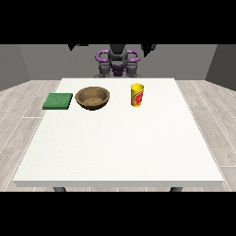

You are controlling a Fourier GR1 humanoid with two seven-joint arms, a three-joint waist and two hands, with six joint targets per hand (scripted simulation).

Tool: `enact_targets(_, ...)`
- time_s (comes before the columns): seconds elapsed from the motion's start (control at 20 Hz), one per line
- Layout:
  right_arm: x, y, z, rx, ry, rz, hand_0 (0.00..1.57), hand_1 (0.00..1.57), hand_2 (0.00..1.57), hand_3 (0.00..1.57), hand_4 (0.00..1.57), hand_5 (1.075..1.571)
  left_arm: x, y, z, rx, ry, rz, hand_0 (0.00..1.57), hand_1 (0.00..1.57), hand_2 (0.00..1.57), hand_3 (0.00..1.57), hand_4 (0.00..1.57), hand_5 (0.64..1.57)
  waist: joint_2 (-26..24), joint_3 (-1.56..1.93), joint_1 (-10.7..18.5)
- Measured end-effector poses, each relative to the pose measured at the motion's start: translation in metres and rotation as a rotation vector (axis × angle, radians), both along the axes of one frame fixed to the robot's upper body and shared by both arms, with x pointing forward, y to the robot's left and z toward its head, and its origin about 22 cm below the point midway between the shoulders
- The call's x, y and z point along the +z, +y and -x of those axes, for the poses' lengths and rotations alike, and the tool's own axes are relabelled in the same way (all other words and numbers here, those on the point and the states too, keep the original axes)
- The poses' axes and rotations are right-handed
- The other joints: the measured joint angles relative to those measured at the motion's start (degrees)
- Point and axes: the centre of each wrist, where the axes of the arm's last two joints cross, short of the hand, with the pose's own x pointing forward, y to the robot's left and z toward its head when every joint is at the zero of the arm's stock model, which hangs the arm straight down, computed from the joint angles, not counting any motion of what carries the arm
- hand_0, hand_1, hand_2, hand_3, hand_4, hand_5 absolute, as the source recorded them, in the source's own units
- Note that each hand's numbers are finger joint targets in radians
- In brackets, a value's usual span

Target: Pick the cup and pour the ball into the bowl, then pick the bowl and place it on the pad

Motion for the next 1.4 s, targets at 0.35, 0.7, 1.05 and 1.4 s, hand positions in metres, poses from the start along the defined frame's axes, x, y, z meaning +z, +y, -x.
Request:
enact_targets(0.35, -0.005, -0.018, -0.013, 0.019, -0.144, -0.003, 0.0, 0.0, 0.0, 0.0, 0.68, 1.547, -0.025, 0.02, -0.021, 0.042, -0.154, -0.058, 0.0, 0.0, 0.0, 0.0, 0.41, 1.484, 11.0, -0.01, -1.23)
enact_targets(0.7, -0.004, -0.052, -0.026, 0.018, -0.177, 0.001, 0.0, 0.0, 0.0, 0.0, 0.66, 1.558, -0.071, 0.038, -0.035, 0.023, -0.14, -0.088, 0.0, 0.0, 0.0, 0.0, 0.0, 1.442, 13.64, -0.02, -1.71)
enact_targets(1.05, -0.019, -0.072, -0.034, 0.015, -0.159, 0.0, 0.0, 0.0, 0.0, 0.0, 0.67, 1.562, -0.1, 0.04, -0.057, 0.024, -0.107, -0.092, 0.0, 0.0, 0.0, 0.0, 0.2, 1.429, 12.97, 0.0, -2.3)
enact_targets(1.4, -0.018, -0.08, -0.037, 0.026, -0.163, 0.012, 0.0, 0.0, 0.0, 0.0, 0.68, 1.566, -0.129, 0.047, -0.068, 0.047, -0.092, -0.086, 0.0, 0.0, 0.0, 0.0, 0.65, 1.535, 13.48, -0.02, -3.38)
